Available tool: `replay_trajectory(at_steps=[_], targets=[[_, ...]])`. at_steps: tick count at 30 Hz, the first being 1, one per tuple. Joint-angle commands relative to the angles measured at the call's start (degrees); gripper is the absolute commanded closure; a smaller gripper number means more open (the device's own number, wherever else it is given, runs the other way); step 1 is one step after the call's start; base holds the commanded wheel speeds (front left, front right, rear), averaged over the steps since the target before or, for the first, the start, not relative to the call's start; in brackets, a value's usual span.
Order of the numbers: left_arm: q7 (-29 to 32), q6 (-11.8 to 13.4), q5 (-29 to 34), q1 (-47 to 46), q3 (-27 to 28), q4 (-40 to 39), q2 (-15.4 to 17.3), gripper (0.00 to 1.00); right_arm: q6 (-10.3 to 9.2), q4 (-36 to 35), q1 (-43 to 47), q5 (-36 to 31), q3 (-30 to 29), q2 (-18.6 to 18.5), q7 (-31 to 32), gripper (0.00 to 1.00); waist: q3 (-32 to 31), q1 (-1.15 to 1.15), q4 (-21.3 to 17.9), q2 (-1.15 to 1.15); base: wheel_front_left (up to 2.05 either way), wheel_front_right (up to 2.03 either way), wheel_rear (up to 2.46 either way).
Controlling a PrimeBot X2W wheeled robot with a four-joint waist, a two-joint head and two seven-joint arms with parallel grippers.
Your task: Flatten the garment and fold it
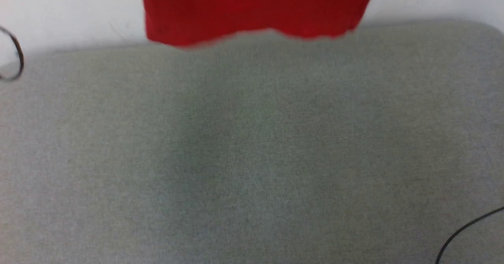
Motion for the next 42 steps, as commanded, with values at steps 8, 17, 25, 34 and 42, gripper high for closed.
replay_trajectory(at_steps=[8,17,25,34,42], targets=[[-5.2,0.2,1.8,-10.8,2.6,8.9,-3.2,1.0,-0.05,9.8,-13.2,-6.2,-4.4,2.0,-5.3,1.0,13.9,-0.01,1.0,0.0,0.0,0.0,0.0],[-7.7,-1.3,1.0,-11.2,4.7,14.3,-4.1,1.0,-0.05,15.1,-16.2,-7.5,-2.5,4.2,-8.4,1.0,17.7,-0.01,0.8,0.0,0.0,0.0,0.0],[-8.2,-2.3,-0.2,0.0,9.2,11.7,-3.9,1.0,-0.05,17.2,-9.1,-4.4,0.6,5.3,-10.8,1.0,16.4,-0.01,0.7,0.0,0.0,0.0,0.0],[-8.2,-1.4,0.8,23.6,19.8,0.9,-4.2,1.0,-0.05,9.6,7.2,-1.0,4.7,4.2,-11.5,1.0,11.8,-0.01,0.4,0.0,0.0,0.0,0.0],[-8.2,-0.2,3.6,51.5,30.9,-10.9,-6.5,1.0,-0.05,-2.0,28.9,0.1,1.3,3.2,-11.5,1.0,4.8,-0.01,-0.2,0.0,0.0,0.0,0.0]])
